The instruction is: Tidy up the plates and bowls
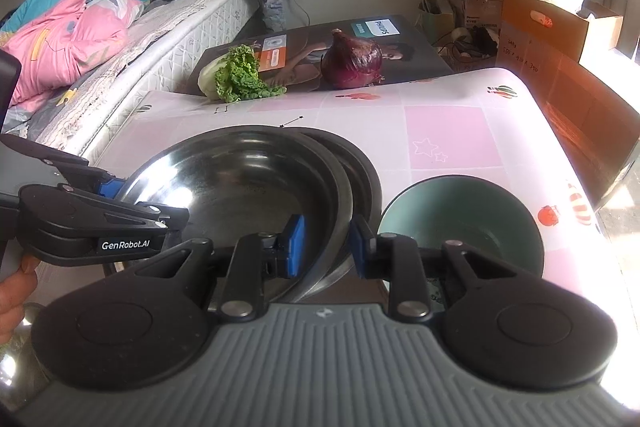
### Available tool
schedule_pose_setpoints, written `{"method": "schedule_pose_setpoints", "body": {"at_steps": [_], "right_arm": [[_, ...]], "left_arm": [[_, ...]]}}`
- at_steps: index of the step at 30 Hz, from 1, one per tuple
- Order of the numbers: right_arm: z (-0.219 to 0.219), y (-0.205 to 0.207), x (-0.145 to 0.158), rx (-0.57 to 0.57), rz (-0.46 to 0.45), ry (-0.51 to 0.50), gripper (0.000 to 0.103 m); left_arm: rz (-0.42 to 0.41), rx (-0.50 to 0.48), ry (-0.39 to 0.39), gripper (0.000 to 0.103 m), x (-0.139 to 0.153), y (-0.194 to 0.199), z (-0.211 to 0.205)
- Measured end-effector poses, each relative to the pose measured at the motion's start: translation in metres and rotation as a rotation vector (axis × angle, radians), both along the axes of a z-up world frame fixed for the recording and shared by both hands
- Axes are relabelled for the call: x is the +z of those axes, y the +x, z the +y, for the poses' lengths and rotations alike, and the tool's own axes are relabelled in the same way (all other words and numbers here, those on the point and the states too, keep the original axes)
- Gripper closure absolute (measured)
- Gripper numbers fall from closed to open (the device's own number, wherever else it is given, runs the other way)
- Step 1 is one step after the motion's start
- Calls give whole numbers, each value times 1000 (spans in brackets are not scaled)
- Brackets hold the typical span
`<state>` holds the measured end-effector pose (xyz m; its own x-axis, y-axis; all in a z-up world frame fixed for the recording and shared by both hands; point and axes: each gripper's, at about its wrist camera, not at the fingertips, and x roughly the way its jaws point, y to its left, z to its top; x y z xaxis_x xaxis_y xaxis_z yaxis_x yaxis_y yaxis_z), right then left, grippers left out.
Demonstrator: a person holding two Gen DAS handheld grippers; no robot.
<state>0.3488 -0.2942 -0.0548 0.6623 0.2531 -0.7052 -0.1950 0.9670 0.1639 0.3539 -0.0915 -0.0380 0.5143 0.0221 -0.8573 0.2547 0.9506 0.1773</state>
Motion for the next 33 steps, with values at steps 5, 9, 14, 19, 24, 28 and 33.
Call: {"method": "schedule_pose_setpoints", "body": {"at_steps": [5,9,14,19,24,28,33], "right_arm": [[-1,14,-5,-11,9,-8,78],[0,21,-7,-17,2,-22,77],[-1,26,-8,-32,-2,-33,77],[-5,28,-8,-36,-3,-19,77],[-15,24,-5,-44,1,33,75],[-24,15,4,-53,-6,69,70],[-41,-4,19,-65,-19,129,57]], "left_arm": [[16,-2,7,66,-8,11,-6],[25,-3,17,66,-13,15,-8],[25,1,9,65,-14,18,-9],[25,8,-15,57,-10,14,-5],[-2,9,-45,47,2,5,-1],[-31,6,-65,44,15,-6,-2],[-57,-21,-89,39,32,-22,-11]]}}
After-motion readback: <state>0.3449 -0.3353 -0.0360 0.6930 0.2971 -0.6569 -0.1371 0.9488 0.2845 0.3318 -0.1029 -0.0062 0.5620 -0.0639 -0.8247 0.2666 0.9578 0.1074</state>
